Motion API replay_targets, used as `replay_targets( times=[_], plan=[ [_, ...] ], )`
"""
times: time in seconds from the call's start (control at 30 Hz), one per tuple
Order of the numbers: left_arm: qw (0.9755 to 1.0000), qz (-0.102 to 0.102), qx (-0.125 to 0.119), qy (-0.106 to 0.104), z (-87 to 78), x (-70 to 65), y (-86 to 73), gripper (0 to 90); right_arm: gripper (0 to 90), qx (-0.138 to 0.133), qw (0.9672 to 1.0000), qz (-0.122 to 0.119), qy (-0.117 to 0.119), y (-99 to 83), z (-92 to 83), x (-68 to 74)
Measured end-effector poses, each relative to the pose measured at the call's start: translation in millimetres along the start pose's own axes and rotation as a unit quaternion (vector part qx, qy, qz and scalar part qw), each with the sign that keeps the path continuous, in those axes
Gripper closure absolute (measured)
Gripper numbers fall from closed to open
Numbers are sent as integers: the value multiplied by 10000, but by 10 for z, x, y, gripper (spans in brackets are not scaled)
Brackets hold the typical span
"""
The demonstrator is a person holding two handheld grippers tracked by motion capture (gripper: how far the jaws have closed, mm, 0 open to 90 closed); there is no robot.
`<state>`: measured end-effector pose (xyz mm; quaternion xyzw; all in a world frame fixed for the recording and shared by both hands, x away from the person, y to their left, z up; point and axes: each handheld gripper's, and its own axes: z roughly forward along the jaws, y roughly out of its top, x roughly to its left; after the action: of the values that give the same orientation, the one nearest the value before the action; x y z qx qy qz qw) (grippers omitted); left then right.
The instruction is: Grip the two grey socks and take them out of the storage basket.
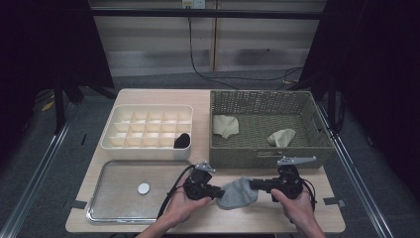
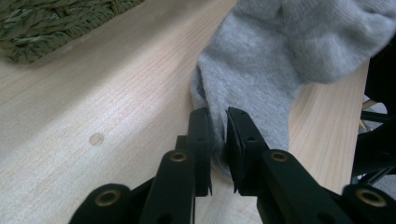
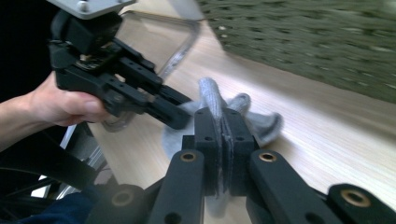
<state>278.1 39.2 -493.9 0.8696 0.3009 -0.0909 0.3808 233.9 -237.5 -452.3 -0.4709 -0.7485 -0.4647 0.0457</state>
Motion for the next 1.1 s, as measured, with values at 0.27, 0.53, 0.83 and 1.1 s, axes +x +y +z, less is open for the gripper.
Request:
replay_targets(
  times=[0.27, 0.53, 0.83, 1.1],
  plan=[
    [10000, 56, -18, -35, 15, -29, 13, 825, 845, 160, 9998, -90, 122, 84, 244, 127],
    [10000, 40, -24, -62, -18, -19, 14, 765, 837, 339, 9993, -151, 110, 27, 450, 163],
    [9999, 49, -28, -131, -91, -11, -14, 755, 817, 297, 9994, -142, 61, 79, 471, 188],
    [9999, 32, -83, -136, -211, 18, -28, 755, 619, 210, 9991, -230, 290, 35, 429, 224]
  ],
)
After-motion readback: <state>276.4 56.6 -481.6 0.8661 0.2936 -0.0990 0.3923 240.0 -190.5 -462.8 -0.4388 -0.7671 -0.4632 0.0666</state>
